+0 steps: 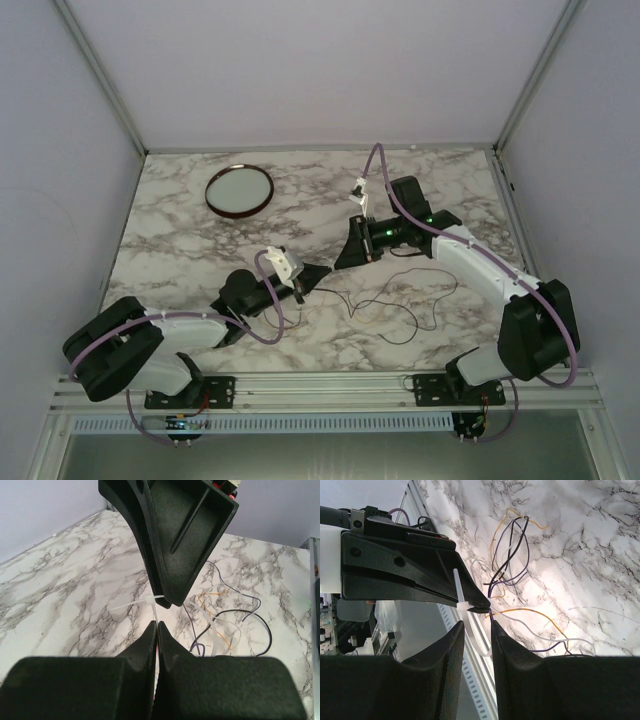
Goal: Zip-tie the wires
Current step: Tie the cable at the center of the board.
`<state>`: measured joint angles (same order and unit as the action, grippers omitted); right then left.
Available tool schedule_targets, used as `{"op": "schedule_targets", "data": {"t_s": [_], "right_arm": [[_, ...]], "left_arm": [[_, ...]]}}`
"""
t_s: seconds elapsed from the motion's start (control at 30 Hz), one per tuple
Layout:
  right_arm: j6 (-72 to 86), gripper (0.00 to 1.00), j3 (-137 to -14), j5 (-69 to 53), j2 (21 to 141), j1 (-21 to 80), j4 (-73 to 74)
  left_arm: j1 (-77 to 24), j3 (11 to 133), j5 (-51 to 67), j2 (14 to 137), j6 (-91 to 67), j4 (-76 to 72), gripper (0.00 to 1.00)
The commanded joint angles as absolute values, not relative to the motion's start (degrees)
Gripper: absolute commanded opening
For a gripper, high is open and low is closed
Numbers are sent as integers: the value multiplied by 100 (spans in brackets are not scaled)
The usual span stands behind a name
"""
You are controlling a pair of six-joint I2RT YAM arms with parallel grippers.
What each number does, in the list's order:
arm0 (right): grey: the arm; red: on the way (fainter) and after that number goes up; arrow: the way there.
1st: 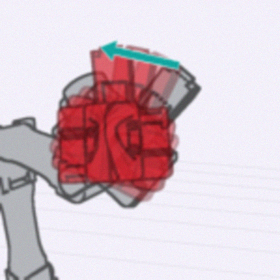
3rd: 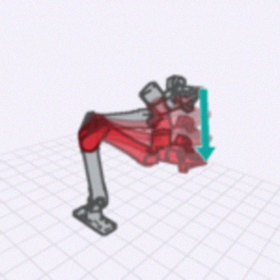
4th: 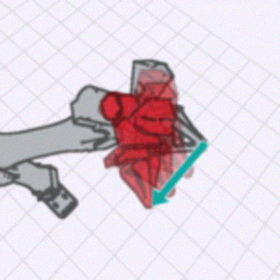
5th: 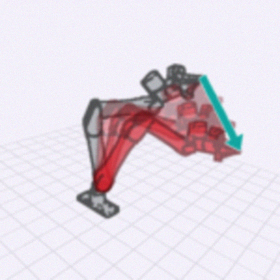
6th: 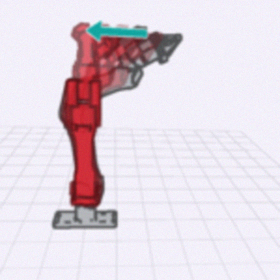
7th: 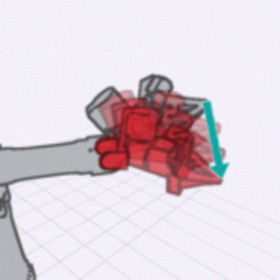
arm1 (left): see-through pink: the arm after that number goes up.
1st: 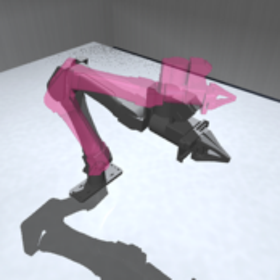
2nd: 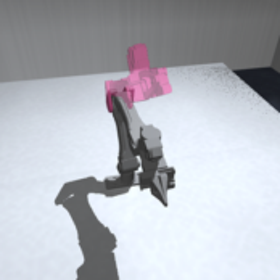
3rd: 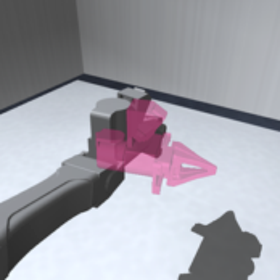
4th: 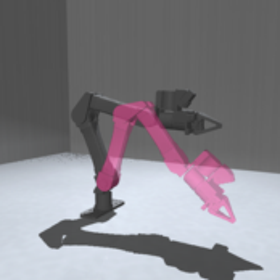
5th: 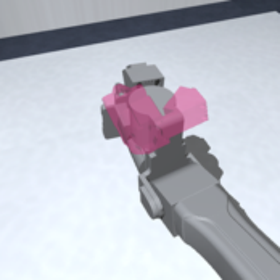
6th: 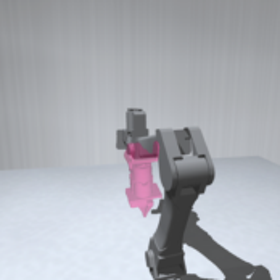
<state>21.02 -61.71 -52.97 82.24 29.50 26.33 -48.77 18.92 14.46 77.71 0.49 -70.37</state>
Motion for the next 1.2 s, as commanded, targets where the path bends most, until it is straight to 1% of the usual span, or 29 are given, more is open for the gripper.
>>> {"op": "schedule_targets", "data": {"t_s": [0.0,0.13,0.2,0.27,0.4,0.47,0.6,0.73,1.0,1.17], "right_arm": [[1960,28,-6472,-5134,8144,2876,2795],[1986,28,-6447,-5166,8134,2881,2795],[1989,26,-6434,-5180,8169,2875,2799],[1980,26,-6407,-5184,8189,2874,2809],[1902,35,-6295,-5328,8177,2874,2817],[1853,36,-6216,-5377,8154,2883,2814],[1778,36,-6065,-5390,8162,2891,2800],[1751,34,-5997,-5638,8182,2979,2718],[2010,28,-5765,-5760,8145,3126,2233],[2135,6,-5782,-5831,8141,3155,2070]], "left_arm": [[-4915,1935,1520,7814,26,-7365,0],[-4916,1917,1513,7835,19,-7388,0],[-4918,1907,1511,7847,1,-7425,0],[-4916,1891,1503,7854,-20,-7470,0],[-4914,1863,1444,7878,-89,-7574,0],[-4917,1876,1440,7898,-120,-7594,0],[-4913,1881,1466,7948,-196,-7707,0],[-4913,1896,1466,8003,-226,-7737,0],[-4913,1929,1494,8114,-319,-7865,0],[-4913,1925,1530,8170,-334,-7925,0]]}}
